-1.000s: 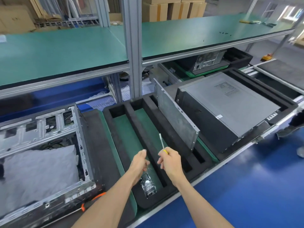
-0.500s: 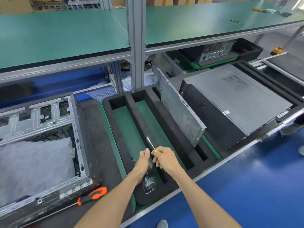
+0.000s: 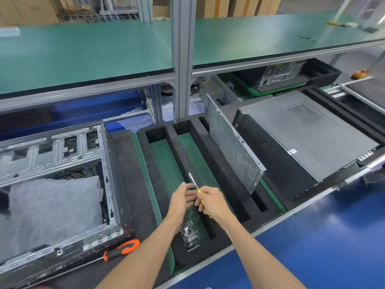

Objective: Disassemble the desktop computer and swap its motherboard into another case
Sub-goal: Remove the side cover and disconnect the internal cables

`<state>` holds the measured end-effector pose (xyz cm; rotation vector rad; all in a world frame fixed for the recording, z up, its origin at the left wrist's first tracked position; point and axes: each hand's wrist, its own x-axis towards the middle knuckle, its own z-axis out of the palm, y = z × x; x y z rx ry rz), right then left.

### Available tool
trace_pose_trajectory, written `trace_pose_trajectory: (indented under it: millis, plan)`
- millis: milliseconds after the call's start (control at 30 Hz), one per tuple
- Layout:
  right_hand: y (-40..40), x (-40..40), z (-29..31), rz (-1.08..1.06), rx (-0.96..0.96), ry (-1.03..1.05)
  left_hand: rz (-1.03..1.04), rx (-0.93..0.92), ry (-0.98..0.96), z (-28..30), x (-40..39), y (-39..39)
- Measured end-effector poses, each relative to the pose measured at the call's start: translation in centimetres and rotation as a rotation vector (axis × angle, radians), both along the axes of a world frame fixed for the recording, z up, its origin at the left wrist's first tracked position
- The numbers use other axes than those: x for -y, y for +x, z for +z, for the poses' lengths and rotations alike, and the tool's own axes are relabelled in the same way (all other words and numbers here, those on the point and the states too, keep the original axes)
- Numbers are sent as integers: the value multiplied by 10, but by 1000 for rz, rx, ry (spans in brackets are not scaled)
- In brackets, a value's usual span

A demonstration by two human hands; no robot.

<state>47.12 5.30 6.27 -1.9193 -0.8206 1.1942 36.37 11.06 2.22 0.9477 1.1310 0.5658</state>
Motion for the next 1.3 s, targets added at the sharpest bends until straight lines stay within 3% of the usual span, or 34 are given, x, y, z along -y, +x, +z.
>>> trace_pose_trajectory:
  millis: [100, 567, 967, 1167, 1300]
  plan:
    - [-6, -4, 6, 7, 8, 16, 68, 61, 68, 23, -9, 2]
    - [-46, -43, 58, 128, -85, 213, 171, -58, 417, 96, -50, -48]
    - [-124, -77, 82, 297, -78, 290, 311, -126, 450, 135, -65, -156]
    - [-165, -89, 83, 409, 101, 301, 261, -416, 535, 142, -73, -238]
    - [-193, -102, 86, 438, 232, 252, 6, -712, 617, 141, -85, -287]
